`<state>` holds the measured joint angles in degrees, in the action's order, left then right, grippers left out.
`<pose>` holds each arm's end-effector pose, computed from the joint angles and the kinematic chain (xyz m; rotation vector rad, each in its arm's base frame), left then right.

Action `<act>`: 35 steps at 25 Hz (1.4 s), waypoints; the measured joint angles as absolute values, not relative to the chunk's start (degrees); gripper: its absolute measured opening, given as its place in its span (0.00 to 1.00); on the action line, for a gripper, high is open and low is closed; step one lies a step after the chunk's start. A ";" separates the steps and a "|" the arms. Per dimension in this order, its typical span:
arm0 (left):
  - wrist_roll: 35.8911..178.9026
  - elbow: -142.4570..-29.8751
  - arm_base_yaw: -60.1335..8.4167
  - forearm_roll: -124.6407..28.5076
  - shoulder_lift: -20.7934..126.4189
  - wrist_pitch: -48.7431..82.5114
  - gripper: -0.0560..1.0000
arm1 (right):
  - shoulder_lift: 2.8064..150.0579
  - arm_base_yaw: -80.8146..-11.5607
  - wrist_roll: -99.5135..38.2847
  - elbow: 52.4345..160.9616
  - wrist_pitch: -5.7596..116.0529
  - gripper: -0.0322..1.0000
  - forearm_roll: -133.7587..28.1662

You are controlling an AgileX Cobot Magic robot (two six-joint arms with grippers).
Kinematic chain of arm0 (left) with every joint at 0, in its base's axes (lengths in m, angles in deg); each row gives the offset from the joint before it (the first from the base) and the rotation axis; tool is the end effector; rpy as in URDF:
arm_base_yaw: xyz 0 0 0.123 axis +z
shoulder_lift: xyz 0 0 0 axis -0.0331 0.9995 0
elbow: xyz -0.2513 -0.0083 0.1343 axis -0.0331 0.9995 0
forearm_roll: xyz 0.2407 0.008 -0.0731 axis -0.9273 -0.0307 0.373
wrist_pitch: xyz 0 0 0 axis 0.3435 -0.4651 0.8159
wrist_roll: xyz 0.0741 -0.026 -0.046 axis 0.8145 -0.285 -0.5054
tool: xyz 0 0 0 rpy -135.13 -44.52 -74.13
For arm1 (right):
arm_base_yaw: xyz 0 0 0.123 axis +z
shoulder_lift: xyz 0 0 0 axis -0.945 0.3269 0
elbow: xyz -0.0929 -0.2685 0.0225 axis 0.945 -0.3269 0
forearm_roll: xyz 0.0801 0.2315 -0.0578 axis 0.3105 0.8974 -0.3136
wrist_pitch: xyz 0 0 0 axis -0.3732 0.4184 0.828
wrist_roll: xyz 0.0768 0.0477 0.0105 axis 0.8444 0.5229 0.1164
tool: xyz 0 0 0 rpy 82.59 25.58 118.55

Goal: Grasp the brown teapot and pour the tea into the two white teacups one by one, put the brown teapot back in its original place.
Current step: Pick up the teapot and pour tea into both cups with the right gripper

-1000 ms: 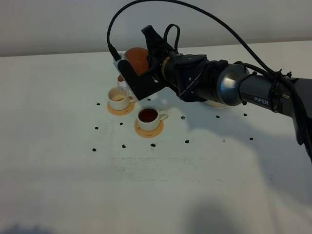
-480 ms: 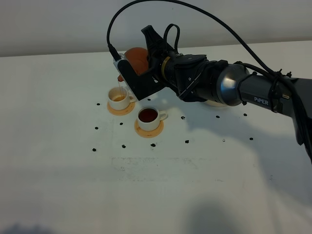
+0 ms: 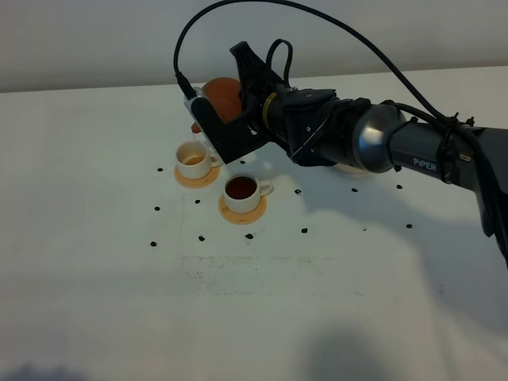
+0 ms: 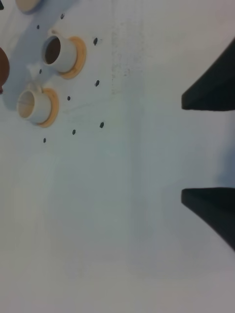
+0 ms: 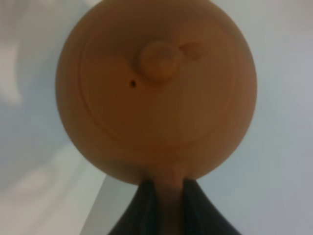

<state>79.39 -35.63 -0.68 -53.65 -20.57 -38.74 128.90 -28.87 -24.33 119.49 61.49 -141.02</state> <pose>-0.0058 -0.0109 0.2817 0.0900 2.0023 -0.0831 0.3903 0.3195 0.1885 -1.9892 0.9318 -0.8361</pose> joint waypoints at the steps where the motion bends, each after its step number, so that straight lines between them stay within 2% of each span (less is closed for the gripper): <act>1: 79.39 -35.63 -0.68 -53.65 -20.57 -38.74 0.46 | 128.90 -28.74 -24.33 119.49 61.44 0.12 -141.02; 35: 79.44 -35.63 -0.68 -53.65 -20.57 -38.74 0.46 | 128.90 -28.08 -24.33 119.49 62.55 0.12 -141.27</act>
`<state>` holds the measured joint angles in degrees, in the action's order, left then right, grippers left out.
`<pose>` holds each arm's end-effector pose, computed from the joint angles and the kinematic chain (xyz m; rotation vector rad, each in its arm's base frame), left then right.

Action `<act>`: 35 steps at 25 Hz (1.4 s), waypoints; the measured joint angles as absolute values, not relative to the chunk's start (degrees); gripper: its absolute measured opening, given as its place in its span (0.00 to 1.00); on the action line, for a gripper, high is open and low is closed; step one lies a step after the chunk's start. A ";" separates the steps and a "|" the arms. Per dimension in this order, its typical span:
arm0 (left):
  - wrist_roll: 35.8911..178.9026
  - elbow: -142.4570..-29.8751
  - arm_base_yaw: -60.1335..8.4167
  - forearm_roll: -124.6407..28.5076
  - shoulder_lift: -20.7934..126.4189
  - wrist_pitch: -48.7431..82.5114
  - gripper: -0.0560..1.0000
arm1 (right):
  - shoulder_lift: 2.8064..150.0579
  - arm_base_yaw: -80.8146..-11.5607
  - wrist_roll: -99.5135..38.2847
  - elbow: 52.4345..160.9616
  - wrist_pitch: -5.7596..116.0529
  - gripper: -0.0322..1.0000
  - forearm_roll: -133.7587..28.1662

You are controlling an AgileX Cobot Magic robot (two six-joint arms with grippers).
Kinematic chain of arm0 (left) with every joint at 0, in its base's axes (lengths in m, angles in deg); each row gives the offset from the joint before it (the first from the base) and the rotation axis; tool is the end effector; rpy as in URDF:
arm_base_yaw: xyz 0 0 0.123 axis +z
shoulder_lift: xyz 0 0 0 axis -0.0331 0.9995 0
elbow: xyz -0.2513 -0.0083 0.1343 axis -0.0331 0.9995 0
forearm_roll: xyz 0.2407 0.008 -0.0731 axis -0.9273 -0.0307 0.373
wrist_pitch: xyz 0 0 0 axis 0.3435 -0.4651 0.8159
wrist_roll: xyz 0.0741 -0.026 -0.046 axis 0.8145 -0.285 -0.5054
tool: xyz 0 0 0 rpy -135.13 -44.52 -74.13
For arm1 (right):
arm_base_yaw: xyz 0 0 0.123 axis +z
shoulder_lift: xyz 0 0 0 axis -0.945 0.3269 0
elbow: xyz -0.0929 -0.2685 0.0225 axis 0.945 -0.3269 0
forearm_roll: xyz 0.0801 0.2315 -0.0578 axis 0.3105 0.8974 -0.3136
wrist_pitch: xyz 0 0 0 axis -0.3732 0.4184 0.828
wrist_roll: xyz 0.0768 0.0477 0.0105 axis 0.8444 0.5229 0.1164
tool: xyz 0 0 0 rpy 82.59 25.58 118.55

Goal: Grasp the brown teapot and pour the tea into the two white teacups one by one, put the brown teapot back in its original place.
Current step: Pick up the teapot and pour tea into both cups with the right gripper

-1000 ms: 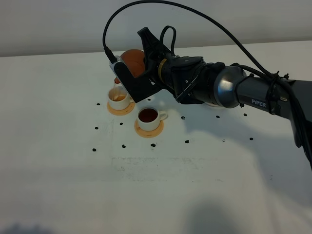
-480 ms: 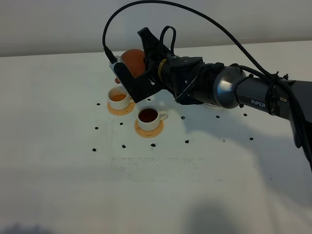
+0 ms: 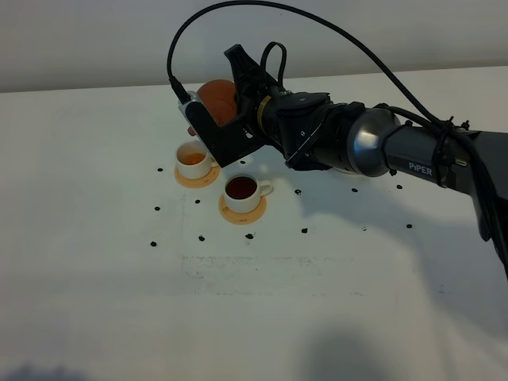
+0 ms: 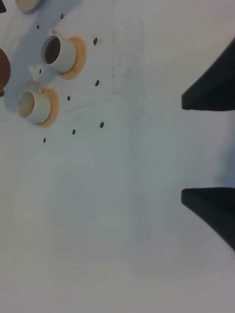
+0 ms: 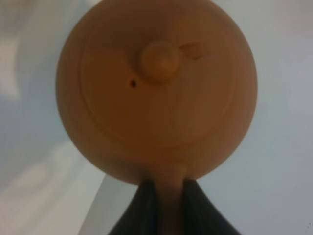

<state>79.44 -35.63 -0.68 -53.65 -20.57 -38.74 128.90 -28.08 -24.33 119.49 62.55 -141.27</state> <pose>-0.0058 -0.0109 0.2817 0.0909 2.0022 -0.0826 0.3866 0.3234 0.1886 -1.9951 0.9259 -0.8488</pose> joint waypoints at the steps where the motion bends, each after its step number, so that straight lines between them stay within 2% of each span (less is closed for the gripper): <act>1: 79.44 -35.63 -0.68 -53.65 -20.57 -38.74 0.46 | 128.90 -28.08 -24.33 119.49 62.55 0.12 -141.32; 35: 79.44 -35.63 -0.68 -53.65 -20.57 -38.74 0.46 | 128.90 -27.78 -24.43 120.65 62.69 0.12 -146.03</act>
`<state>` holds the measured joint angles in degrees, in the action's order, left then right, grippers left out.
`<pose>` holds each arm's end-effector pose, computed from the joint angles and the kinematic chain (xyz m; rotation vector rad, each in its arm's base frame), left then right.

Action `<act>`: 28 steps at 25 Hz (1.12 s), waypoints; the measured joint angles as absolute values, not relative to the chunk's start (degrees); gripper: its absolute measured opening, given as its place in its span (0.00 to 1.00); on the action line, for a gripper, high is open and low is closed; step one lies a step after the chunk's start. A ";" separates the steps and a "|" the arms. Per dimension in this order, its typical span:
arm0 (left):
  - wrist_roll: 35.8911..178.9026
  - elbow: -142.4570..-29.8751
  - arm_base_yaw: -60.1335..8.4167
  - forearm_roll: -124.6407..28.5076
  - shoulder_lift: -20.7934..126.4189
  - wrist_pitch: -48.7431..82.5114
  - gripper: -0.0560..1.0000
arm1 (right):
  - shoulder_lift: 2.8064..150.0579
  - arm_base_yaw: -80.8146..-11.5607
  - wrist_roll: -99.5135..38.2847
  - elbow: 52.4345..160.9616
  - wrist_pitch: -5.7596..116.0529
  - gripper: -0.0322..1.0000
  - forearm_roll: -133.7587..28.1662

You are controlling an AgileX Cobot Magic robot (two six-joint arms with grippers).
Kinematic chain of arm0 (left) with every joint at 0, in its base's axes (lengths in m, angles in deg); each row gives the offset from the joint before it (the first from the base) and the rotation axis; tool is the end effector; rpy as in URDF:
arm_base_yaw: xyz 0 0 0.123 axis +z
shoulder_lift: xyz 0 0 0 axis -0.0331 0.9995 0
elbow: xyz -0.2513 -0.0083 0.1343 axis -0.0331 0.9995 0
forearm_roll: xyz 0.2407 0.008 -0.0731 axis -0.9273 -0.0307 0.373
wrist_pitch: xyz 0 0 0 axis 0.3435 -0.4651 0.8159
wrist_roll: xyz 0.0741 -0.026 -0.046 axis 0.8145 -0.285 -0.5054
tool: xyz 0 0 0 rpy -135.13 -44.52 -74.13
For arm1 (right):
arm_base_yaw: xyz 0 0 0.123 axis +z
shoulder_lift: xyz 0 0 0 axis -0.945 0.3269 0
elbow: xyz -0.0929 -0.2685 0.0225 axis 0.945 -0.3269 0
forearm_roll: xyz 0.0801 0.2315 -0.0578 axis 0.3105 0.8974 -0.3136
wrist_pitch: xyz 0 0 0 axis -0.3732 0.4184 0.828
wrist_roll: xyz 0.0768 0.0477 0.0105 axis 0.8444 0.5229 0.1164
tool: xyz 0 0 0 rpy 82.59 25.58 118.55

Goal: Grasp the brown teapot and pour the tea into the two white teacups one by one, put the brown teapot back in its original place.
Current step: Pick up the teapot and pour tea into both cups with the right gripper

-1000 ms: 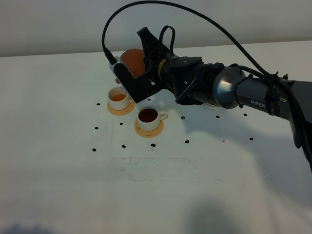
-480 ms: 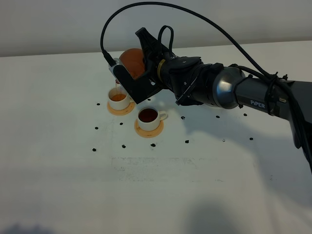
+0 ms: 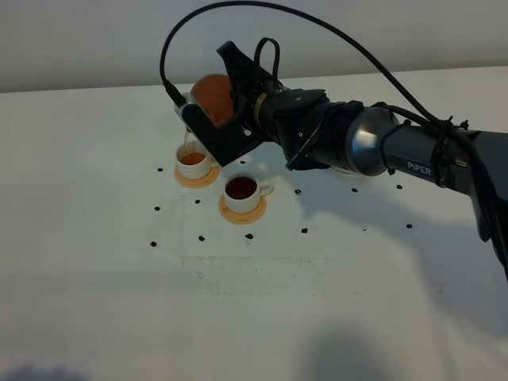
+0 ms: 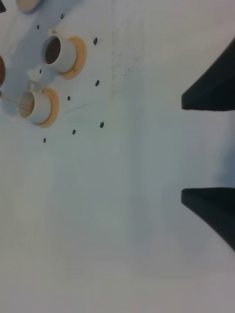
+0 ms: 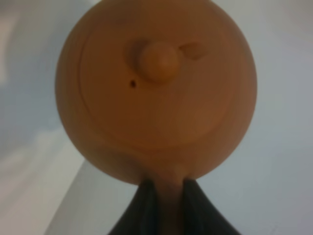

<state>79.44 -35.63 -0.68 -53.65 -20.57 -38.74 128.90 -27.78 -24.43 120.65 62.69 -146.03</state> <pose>-0.0058 -0.0109 0.2817 0.0909 2.0022 -0.0826 0.3879 0.3276 0.1968 -2.0033 0.8322 -0.9128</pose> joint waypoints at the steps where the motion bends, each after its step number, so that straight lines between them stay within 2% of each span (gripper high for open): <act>1: 79.44 -35.63 -0.68 -53.65 -20.57 -38.74 0.46 | 128.90 -27.78 -24.38 120.87 62.69 0.12 -146.09; 28: 79.44 -35.63 -0.68 -53.65 -20.57 -38.74 0.46 | 128.90 -27.71 -24.38 121.40 62.73 0.12 -147.01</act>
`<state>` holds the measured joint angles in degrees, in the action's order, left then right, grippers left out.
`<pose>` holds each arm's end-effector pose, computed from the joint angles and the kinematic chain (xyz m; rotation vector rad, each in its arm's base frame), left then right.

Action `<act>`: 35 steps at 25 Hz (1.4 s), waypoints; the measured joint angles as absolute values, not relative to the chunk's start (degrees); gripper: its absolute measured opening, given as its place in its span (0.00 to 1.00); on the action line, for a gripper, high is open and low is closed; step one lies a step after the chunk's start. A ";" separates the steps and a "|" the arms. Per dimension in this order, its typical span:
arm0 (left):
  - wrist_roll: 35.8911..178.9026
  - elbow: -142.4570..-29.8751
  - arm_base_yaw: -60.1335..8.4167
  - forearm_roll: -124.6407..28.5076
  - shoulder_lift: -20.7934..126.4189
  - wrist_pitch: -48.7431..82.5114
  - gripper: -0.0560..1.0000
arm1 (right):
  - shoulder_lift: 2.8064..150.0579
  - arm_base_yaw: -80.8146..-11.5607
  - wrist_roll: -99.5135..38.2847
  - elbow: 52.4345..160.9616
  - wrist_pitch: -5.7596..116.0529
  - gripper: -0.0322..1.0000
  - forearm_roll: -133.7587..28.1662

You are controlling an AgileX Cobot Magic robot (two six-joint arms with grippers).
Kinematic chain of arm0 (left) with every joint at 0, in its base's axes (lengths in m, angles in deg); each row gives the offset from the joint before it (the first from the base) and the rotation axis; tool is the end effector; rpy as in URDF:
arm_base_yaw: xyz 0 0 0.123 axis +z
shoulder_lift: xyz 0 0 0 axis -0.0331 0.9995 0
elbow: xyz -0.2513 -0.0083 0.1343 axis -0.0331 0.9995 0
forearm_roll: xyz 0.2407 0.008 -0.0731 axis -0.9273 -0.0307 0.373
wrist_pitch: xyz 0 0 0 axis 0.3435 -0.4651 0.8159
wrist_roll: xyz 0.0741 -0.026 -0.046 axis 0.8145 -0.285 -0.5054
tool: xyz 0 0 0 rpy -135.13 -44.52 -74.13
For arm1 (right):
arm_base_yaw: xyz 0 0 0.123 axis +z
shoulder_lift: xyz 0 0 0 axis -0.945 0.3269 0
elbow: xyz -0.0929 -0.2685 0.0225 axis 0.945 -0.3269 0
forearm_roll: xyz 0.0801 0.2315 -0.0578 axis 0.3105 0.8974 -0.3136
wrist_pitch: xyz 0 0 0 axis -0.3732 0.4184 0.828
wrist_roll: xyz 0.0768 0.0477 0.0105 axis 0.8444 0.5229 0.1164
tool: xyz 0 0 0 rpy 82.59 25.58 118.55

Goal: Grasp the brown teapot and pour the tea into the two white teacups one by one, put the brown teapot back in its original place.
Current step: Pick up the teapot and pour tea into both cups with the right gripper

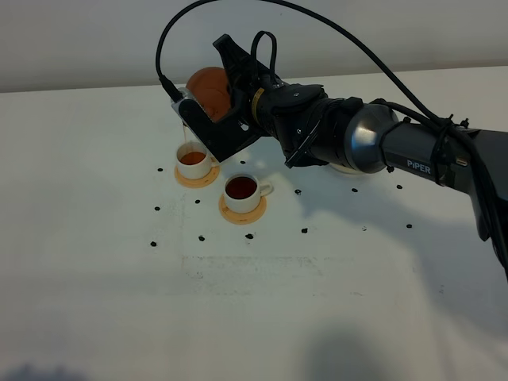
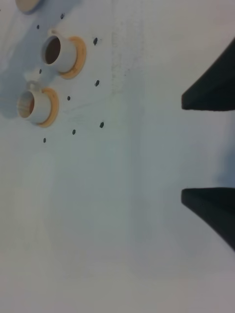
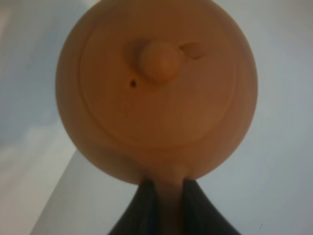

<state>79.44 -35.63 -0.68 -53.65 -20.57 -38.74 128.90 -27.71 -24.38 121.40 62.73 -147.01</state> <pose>-0.0058 -0.0109 0.2817 0.0909 2.0022 -0.0826 0.3890 0.3293 0.2013 -1.9945 0.8123 -0.9279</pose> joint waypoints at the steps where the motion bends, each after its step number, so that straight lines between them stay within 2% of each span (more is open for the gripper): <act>1: 79.44 -35.63 -0.68 -53.65 -20.57 -38.74 0.46 | 128.90 -27.66 -24.43 121.40 62.73 0.12 -147.01; 35: 79.39 -35.63 -0.68 -53.65 -20.57 -38.74 0.46 | 128.90 -27.66 -26.00 121.40 62.74 0.12 -148.74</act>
<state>79.39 -35.63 -0.68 -53.65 -20.57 -38.74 128.90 -27.66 -26.00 121.40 62.74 -148.74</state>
